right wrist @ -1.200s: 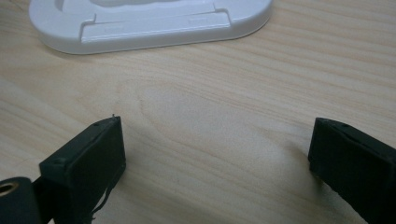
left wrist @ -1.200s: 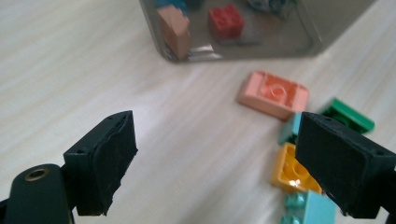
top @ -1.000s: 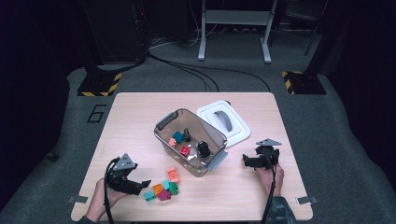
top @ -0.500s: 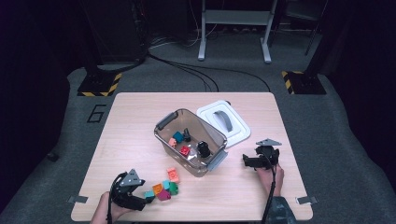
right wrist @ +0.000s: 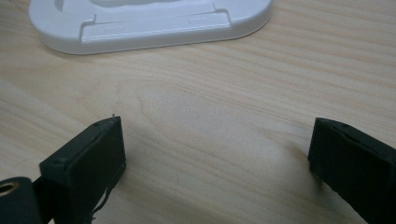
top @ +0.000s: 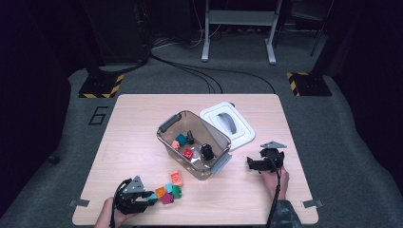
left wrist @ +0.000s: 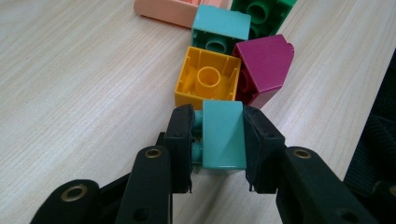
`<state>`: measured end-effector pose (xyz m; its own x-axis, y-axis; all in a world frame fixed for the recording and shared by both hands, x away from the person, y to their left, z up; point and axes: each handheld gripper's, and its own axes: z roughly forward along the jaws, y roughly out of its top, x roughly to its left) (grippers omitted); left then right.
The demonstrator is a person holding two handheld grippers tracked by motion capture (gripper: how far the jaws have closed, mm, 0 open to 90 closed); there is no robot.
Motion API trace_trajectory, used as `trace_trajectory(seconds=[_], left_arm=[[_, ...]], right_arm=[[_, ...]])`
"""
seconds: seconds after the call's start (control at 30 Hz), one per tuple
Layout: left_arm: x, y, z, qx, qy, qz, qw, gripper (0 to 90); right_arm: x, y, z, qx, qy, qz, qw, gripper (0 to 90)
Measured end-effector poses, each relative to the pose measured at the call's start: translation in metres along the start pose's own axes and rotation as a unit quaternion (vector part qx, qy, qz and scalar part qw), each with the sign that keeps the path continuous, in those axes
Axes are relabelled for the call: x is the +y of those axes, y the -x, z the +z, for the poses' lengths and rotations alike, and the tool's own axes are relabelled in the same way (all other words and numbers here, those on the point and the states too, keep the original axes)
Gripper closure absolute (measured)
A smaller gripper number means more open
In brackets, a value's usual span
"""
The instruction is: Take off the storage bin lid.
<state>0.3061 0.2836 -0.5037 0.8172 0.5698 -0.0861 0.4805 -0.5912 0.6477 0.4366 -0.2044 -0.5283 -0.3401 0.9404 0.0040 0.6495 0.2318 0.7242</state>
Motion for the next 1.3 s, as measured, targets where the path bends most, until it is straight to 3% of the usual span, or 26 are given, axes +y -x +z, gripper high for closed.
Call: trace_trajectory(seconds=[0.23, 0.4, 0.67, 0.93, 1.3], left_arm=[[0.001, -0.003, -0.004, 0.005, 0.005, -0.004, 1.0, 66.9], [0.003, -0.008, -0.009, 0.019, 0.02, -0.016, 0.9995, 66.9], [0.009, -0.024, -0.017, 0.042, 0.03, -0.029, 0.9983, 66.9], [0.024, -0.045, -0.025, 0.066, 0.044, -0.041, 0.996, 66.9], [0.043, -0.069, -0.025, 0.085, 0.044, -0.063, 0.9934, 66.9]], right_arm=[[0.0, 0.0, 0.0, 0.0, 0.0, 0.0, 1.0, 3.1], [0.0, 0.0, 0.0, 0.001, 0.0, 0.001, 1.0, 3.1], [0.0, 0.0, 0.0, 0.001, 0.0, 0.001, 1.0, 3.1], [0.0, 0.0, 0.0, 0.001, 0.0, 0.001, 1.0, 3.1], [0.0, 0.0, 0.0, 0.001, 0.0, 0.001, 1.0, 3.1]])
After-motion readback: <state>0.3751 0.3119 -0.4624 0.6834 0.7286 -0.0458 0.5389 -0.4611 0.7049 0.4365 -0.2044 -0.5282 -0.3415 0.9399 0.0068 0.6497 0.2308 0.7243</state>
